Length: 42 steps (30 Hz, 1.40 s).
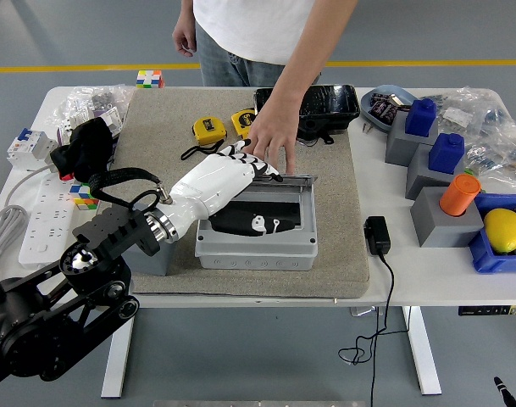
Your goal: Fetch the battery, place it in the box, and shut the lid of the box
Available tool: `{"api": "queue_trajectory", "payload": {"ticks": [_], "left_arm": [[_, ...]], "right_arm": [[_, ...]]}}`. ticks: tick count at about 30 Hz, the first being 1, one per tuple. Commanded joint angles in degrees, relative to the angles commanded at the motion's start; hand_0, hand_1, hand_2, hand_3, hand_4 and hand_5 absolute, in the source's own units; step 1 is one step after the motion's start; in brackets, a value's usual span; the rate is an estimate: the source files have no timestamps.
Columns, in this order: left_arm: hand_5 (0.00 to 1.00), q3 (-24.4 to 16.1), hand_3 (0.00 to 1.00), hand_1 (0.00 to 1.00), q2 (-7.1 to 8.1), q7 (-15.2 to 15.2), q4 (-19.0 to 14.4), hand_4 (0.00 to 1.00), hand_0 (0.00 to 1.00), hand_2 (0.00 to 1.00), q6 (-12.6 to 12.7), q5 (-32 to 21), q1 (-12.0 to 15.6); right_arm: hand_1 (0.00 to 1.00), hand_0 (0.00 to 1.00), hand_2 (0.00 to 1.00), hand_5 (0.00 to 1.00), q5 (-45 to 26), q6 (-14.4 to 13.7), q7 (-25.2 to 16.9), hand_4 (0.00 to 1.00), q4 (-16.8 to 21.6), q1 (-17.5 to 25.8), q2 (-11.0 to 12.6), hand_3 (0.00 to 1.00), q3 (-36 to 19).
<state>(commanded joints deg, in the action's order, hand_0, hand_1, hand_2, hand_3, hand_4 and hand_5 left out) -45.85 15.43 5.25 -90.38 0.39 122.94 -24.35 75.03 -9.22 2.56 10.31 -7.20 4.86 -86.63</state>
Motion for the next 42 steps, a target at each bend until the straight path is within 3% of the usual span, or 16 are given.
{"api": "queue_trajectory", "payload": {"ticks": [9,26,31,37,42], "left_arm": [[0.998,1.7,0.766,0.839,1.37,-0.1,-0.8,0.998,0.998,0.749,0.4,-0.7,0.1],[0.998,3.2,0.769,0.832,1.65,-0.8,-1.2,0.998,0.998,0.746,1.4,-1.4,0.2],[0.998,6.2,0.769,0.832,3.41,-1.3,-0.8,0.998,0.998,0.746,1.6,-3.5,-0.4],[0.998,9.2,0.773,0.828,6.91,-1.4,-1.5,0.998,0.998,0.746,1.6,-5.5,-0.8],[0.998,12.0,0.775,0.828,8.93,-1.8,-2.6,0.998,0.998,0.746,2.1,-7.5,-1.7]], "right_arm": [[0.76,0.801,0.759,0.998,-0.1,0.0,-0.1,0.998,0.0,-0.1,0.2,0.801,0.0],[0.76,0.801,0.759,0.998,0.0,-0.1,-0.1,0.998,0.0,-0.3,0.2,0.801,-0.3],[0.76,0.801,0.759,0.998,0.2,-0.2,-0.1,0.998,0.0,-0.6,0.6,0.801,-0.9],[0.76,0.801,0.76,0.998,0.4,-0.3,-0.1,0.998,0.0,-0.7,1.1,0.801,-1.7],[0.76,0.8,0.759,0.998,0.5,-0.3,-0.2,0.998,0.0,-0.8,1.3,0.802,-2.1]]}}
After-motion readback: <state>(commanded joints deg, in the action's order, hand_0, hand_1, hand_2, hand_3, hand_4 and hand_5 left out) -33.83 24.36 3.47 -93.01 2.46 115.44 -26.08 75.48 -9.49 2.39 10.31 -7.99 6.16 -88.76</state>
